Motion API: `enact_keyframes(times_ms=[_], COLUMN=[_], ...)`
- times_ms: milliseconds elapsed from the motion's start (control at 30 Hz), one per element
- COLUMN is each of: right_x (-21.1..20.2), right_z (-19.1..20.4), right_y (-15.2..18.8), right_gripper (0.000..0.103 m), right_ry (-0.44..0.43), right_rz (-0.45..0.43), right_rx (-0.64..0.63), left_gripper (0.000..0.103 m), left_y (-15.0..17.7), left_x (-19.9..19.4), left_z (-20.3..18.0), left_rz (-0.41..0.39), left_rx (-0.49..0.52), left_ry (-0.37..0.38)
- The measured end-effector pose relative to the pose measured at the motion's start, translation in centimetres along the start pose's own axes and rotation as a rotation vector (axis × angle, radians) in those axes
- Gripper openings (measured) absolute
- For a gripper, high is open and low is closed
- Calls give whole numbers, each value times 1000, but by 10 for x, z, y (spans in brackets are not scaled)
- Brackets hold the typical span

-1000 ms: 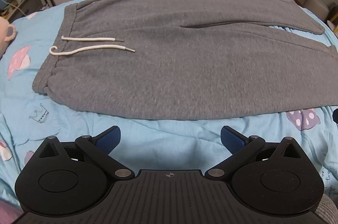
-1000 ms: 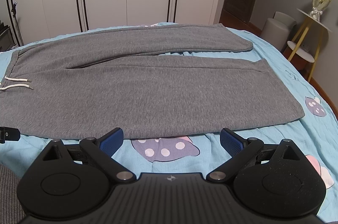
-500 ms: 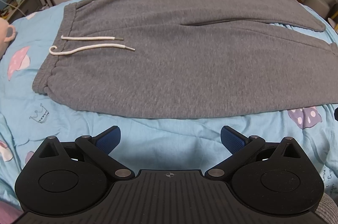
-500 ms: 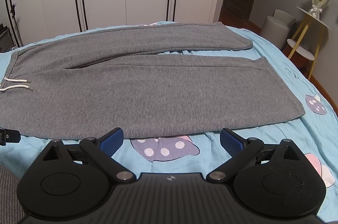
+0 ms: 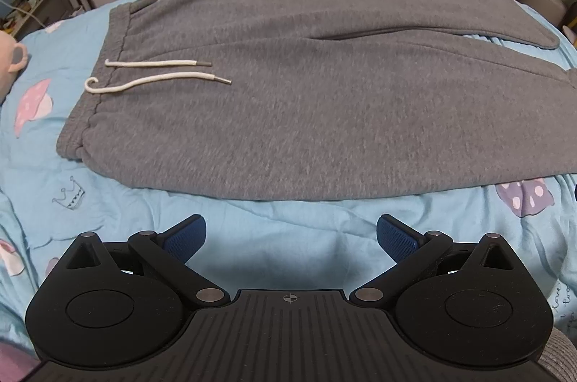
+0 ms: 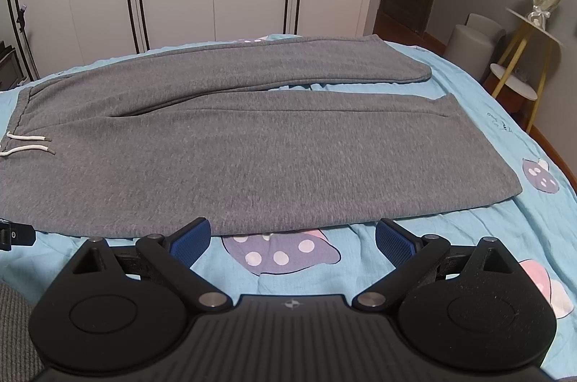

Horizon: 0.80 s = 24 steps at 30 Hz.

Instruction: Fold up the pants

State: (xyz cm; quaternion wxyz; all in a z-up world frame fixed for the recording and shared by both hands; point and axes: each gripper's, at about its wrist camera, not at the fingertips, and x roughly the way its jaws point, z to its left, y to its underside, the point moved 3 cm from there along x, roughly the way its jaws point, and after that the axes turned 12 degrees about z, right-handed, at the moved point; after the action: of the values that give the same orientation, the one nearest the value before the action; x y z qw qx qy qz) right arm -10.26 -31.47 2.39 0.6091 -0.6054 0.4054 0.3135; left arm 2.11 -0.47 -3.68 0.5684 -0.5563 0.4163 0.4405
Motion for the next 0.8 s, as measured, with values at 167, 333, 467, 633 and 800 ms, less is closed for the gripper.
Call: enact_keyframes(times_ms=[167,333,467,633,800], right_x=[1,2,3,3,4], right_z=[-1,-3,-3,-4,-5], right_y=[0,-1,-2,-1,-1], right_gripper=[98,98,98,98,98], right_ry=[-2,-6,-9,-9,-12], right_rz=[2,7,7,8,9], right_rx=[2,9,13,13,21], left_gripper=[103,103,103,103,103], left_y=[-1,-1,-1,-1,-1], left_x=[1,2,3,4,4], left_z=[0,1,0,0,1], left_rz=[5,8,8,13,15], left_rx=[-1,-3,-3,-7,-7], left_ry=[-3,-3,-6,-6,-7])
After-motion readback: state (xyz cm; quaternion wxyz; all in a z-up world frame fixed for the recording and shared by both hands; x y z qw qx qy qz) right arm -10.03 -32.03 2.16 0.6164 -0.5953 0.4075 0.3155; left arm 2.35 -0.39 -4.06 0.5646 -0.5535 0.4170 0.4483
